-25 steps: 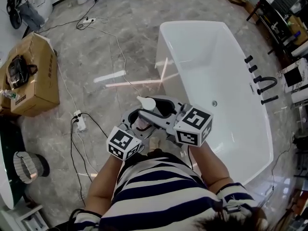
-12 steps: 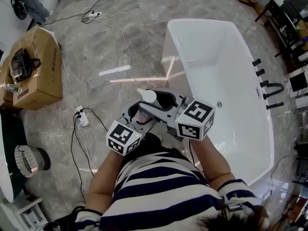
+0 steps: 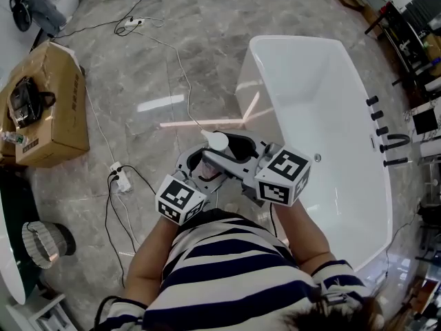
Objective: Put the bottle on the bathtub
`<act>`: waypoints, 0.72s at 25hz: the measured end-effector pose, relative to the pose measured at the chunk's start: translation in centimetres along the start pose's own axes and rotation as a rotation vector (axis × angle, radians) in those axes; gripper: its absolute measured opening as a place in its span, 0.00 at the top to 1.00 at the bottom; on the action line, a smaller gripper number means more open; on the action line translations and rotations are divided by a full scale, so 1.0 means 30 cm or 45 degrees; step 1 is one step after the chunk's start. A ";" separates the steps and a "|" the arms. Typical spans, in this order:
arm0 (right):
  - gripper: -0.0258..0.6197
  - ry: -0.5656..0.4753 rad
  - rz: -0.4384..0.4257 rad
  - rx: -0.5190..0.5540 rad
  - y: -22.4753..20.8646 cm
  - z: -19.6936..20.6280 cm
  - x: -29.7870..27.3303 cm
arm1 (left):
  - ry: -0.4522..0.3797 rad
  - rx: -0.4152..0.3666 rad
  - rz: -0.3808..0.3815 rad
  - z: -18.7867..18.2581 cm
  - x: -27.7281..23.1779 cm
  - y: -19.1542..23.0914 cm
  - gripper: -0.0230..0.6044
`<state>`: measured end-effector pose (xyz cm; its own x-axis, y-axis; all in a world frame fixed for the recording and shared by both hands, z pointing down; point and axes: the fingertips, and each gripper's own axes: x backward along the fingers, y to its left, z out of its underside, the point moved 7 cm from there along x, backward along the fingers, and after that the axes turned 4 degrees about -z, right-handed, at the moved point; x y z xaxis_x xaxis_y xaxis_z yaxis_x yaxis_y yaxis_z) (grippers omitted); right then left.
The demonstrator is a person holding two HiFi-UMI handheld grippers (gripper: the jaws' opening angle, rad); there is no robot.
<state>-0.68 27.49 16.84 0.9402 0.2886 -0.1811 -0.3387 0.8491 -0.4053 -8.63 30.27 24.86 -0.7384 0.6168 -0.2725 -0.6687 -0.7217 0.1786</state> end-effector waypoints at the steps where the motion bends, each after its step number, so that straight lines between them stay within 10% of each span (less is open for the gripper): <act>1: 0.66 -0.004 0.009 -0.009 -0.011 -0.008 -0.027 | 0.005 -0.003 0.010 -0.004 0.005 0.033 0.43; 18: 0.66 -0.083 0.218 -0.111 -0.166 -0.096 -0.336 | 0.065 -0.062 0.226 -0.042 0.003 0.434 0.43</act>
<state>-8.56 19.07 18.11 0.8681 0.4558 -0.1965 -0.4928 0.7447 -0.4501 -17.30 20.53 25.97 -0.8381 0.4629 -0.2887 -0.5228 -0.8327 0.1826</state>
